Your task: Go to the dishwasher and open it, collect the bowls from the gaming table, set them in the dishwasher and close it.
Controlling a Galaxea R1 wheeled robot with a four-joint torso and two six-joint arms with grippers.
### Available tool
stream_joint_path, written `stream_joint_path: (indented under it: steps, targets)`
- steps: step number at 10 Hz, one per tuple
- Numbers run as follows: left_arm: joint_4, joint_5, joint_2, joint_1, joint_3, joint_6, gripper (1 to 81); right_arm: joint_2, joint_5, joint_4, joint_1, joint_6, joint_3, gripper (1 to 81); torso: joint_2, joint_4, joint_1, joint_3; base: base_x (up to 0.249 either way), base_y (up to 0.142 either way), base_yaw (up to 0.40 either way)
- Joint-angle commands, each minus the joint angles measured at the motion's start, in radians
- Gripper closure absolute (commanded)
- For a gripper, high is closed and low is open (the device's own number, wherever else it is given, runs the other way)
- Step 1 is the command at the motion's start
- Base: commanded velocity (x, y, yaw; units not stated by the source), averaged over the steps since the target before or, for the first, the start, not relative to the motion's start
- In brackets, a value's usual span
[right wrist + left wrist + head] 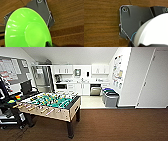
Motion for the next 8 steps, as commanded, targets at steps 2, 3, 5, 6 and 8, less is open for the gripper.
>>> stream_joint_path:
  steps: [2,3,5,6,8]
  targets:
    - [0.010,0.045,-0.024,-0.031,-0.003,0.007,81.1,-0.029,-0.059,-0.008,0.032,-0.002,0.005,81.1,0.000,0.000,-0.001,0.000,0.190,-0.080,0.000]
    - [0.010,0.045,-0.024,-0.031,-0.003,0.007,81.1,-0.029,-0.059,-0.008,0.032,-0.002,0.002,81.1,0.000,0.000,-0.001,0.000,0.190,-0.080,0.000]
    - [0.010,0.045,-0.024,-0.031,-0.003,0.007,81.1,-0.026,-0.061,-0.008,0.033,-0.002,-0.001,81.1,0.000,0.000,0.000,0.000,0.190,-0.081,0.000]
    - [0.010,0.045,-0.026,-0.031,-0.003,0.007,81.1,-0.024,-0.061,-0.008,0.033,-0.002,-0.001,81.1,0.000,0.000,0.000,0.000,0.190,-0.081,0.000]
    - [0.012,0.045,-0.026,-0.031,-0.003,0.007,81.1,-0.024,-0.063,-0.007,0.035,-0.002,-0.006,81.1,0.000,0.000,0.000,0.000,0.191,-0.081,0.000]
